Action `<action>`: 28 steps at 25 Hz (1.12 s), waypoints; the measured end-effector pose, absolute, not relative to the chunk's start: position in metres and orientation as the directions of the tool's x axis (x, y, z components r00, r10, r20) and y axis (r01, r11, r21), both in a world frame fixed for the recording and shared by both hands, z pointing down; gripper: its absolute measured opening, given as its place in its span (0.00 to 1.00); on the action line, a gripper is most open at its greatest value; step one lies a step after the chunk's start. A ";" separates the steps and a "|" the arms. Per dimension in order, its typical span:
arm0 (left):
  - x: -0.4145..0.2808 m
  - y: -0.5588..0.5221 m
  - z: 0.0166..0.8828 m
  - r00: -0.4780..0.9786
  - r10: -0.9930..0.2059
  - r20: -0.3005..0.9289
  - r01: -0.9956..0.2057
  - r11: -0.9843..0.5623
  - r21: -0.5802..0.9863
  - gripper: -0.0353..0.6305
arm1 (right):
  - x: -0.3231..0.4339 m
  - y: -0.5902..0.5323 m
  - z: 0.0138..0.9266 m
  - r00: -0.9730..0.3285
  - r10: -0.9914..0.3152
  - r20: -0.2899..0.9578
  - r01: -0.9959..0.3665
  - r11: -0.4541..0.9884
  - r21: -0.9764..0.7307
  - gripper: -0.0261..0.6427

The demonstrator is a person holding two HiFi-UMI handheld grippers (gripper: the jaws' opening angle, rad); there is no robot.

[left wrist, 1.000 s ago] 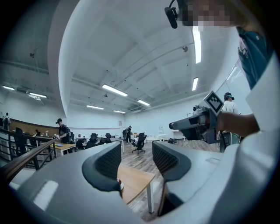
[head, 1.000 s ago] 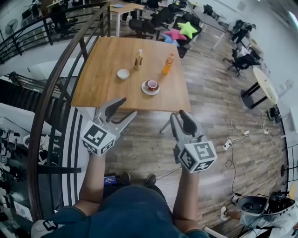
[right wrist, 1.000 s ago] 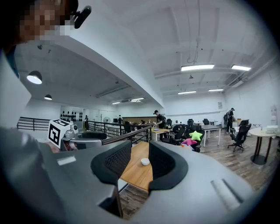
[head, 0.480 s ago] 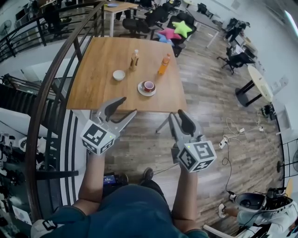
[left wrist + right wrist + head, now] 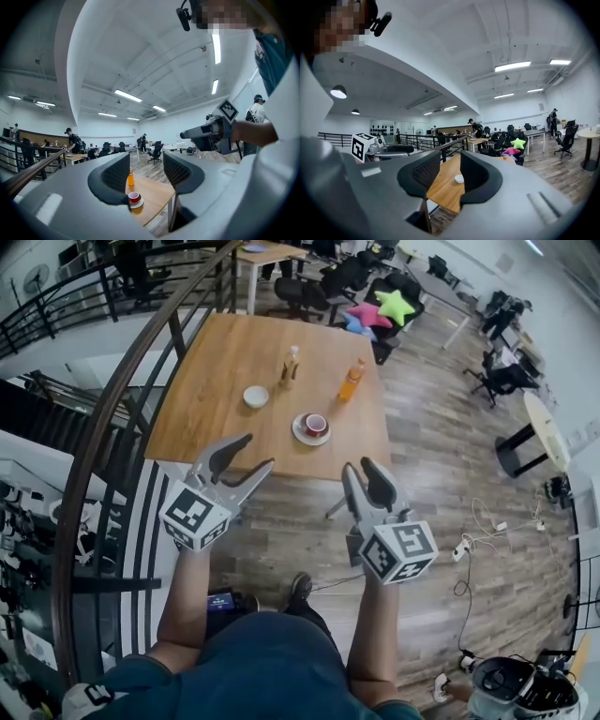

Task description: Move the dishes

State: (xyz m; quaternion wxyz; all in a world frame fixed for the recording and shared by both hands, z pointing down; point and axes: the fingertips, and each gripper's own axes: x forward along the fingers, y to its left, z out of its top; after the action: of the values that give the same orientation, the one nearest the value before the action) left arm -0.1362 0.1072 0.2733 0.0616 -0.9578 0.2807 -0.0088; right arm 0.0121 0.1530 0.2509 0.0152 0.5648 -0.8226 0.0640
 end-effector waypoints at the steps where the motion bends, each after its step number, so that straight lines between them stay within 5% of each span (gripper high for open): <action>1: -0.134 0.102 0.272 0.835 -0.549 -0.016 -0.547 -0.828 -0.125 0.37 | 0.015 0.146 0.251 -0.374 -0.922 0.096 -0.926 0.366 -0.090 0.21; 28: -0.053 0.015 0.279 0.659 -0.750 0.057 -0.737 -0.659 -0.149 0.38 | 0.103 0.002 0.264 -0.615 -0.784 0.089 -0.786 0.598 -0.159 0.21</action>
State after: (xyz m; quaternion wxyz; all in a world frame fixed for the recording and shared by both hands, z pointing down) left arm -0.0531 0.0154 0.2788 0.0566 -0.9090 0.4089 -0.0567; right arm 0.1035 0.0015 0.2637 0.0050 0.4389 -0.8938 0.0914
